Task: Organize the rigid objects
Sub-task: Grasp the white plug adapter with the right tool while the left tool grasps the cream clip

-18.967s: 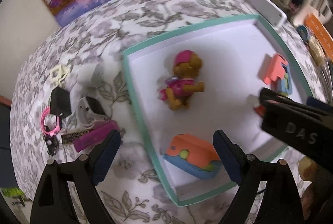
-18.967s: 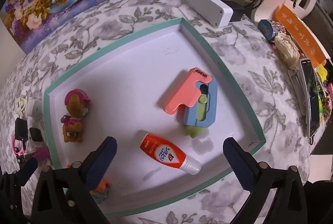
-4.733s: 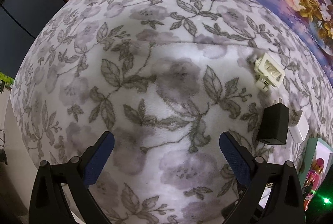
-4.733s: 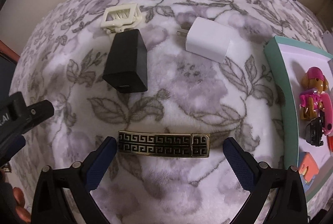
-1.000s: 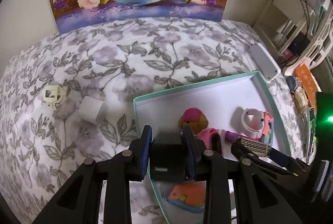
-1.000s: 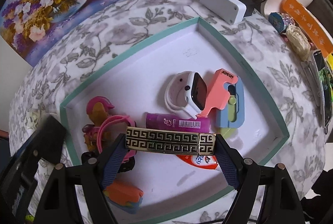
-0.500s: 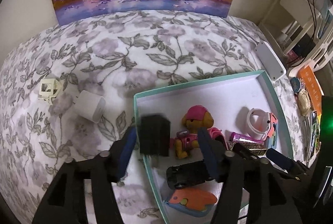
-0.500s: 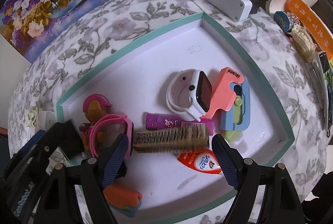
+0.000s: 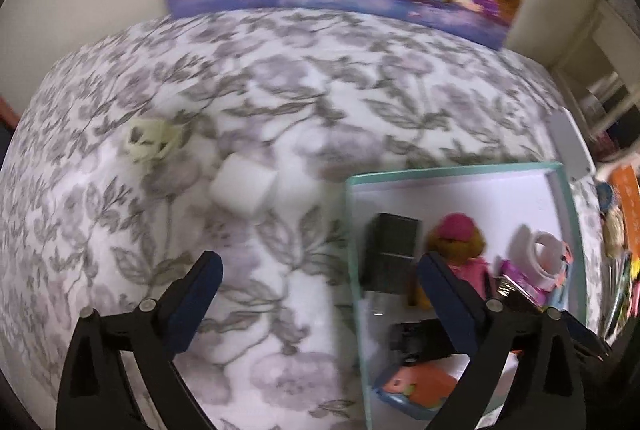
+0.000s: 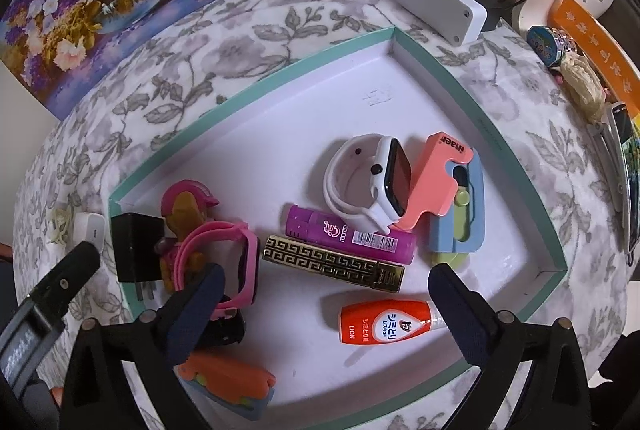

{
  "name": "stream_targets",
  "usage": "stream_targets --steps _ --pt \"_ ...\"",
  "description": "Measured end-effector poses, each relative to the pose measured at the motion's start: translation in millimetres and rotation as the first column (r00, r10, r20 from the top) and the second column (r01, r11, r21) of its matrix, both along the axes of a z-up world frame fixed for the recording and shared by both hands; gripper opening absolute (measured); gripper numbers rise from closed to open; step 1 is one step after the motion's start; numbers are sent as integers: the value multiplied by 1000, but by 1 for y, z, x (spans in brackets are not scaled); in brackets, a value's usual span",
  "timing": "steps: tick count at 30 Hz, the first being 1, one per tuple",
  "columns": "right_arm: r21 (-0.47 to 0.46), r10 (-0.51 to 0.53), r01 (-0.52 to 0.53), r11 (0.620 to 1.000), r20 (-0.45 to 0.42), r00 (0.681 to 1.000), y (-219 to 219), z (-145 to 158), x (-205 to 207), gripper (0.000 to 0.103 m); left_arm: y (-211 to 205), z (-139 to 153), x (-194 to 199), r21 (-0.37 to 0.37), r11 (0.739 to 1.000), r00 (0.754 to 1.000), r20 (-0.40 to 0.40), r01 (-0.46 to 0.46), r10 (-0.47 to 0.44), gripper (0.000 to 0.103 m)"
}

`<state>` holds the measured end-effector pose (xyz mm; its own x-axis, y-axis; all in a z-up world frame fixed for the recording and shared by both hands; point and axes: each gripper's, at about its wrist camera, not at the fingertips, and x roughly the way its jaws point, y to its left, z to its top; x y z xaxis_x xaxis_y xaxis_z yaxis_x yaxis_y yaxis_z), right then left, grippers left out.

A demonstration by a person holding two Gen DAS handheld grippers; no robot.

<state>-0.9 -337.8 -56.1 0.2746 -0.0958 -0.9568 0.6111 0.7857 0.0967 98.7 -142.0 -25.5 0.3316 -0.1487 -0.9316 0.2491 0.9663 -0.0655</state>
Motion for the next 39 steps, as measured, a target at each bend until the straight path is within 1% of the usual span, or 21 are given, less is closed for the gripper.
stream_targets --steps 3,7,11,15,18,22,26,28,32,35,39 --pt "-1 0 0 1000 0 1000 0 0 0 103 16 -4 7 -12 999 998 -28 -51 50 99" --pt "-8 7 -7 1000 0 1000 1 1 1 103 40 -3 14 -12 995 994 -33 -101 101 99" --pt "-32 19 -18 999 21 1000 8 10 2 103 63 5 20 -22 989 989 -12 -147 146 99" --pt "-55 51 -48 997 69 996 20 26 6 103 88 18 25 1 983 982 35 -185 185 99" --pt "-65 88 -82 995 94 992 36 34 12 103 107 25 30 24 977 976 58 -211 209 99" --pt "-52 157 -151 987 121 980 65 38 25 103 136 31 36 50 964 963 79 -262 258 99" --pt "-39 236 -233 972 158 959 96 41 41 103 170 35 43 65 938 938 103 -339 332 99" --pt "-47 280 -276 960 171 944 113 42 50 103 183 35 47 64 927 926 108 -369 361 99" --pt "-64 340 -334 941 174 924 139 40 67 103 197 25 55 49 925 925 80 -376 371 99" --pt "-45 364 -362 931 177 914 156 34 82 103 198 16 64 50 931 932 63 -361 358 99" --pt "-59 398 -394 917 177 900 176 29 102 103 198 5 74 30 935 936 39 -352 351 99"
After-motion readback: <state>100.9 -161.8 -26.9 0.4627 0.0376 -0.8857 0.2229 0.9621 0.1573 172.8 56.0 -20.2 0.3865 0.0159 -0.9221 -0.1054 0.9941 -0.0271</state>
